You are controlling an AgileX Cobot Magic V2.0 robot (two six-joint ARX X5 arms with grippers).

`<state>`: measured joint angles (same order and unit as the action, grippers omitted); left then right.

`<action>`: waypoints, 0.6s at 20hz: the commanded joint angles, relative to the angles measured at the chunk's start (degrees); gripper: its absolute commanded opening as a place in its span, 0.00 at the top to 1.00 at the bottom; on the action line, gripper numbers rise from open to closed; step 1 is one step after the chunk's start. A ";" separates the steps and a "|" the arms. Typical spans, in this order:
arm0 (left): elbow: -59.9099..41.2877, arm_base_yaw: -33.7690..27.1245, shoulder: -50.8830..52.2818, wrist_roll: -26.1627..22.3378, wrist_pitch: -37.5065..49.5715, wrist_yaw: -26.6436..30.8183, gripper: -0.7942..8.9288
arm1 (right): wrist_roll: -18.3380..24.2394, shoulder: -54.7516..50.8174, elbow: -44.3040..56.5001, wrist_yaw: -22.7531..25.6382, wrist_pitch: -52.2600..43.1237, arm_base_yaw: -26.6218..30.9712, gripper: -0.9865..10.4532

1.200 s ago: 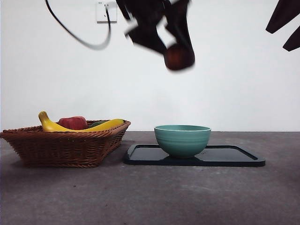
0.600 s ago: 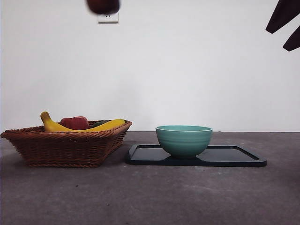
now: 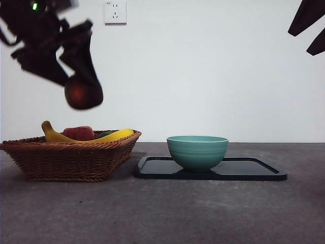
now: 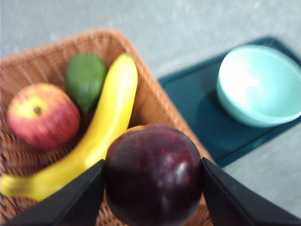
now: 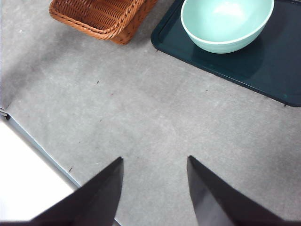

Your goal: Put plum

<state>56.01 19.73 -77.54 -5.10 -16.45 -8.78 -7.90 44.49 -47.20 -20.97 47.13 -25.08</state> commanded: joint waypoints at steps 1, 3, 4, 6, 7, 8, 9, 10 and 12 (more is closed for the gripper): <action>-2.82 0.00 -1.46 -1.62 4.22 0.24 0.64 | -0.02 0.28 -0.46 0.00 -0.46 -0.33 0.73; -4.31 0.00 -3.37 -1.99 6.05 0.24 0.64 | -0.02 0.28 -0.46 0.00 -0.48 -0.35 0.73; -4.50 0.00 -4.92 -1.99 6.47 0.24 0.64 | -0.07 0.28 -0.46 -0.02 -0.46 -0.35 0.73; -4.50 0.00 -7.96 -1.99 7.72 0.24 0.64 | -0.09 0.28 -0.46 -0.02 -0.39 -0.35 0.73; -4.50 0.00 -9.29 -1.97 8.41 0.24 0.64 | -0.22 0.28 -0.46 -0.02 -0.37 -0.35 0.73; -4.50 0.00 -10.54 -1.99 8.98 0.24 0.64 | -0.26 0.28 -0.46 -0.02 -0.37 -0.35 0.73; -4.48 0.00 -11.50 -1.99 9.35 0.24 0.64 | -0.26 0.28 -0.46 -0.02 -0.37 -0.35 0.73; -4.48 0.00 -12.59 -1.99 10.01 0.24 0.64 | -0.26 0.28 -0.46 -0.02 -0.37 -0.35 0.73; -4.48 -0.02 -13.97 -2.62 10.84 0.24 0.63 | -0.28 0.28 -0.46 -0.02 -0.37 -0.35 0.73</action>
<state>51.24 19.62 -90.50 -6.79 -6.59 -8.71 -7.92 44.49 -47.20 -20.97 47.11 -25.08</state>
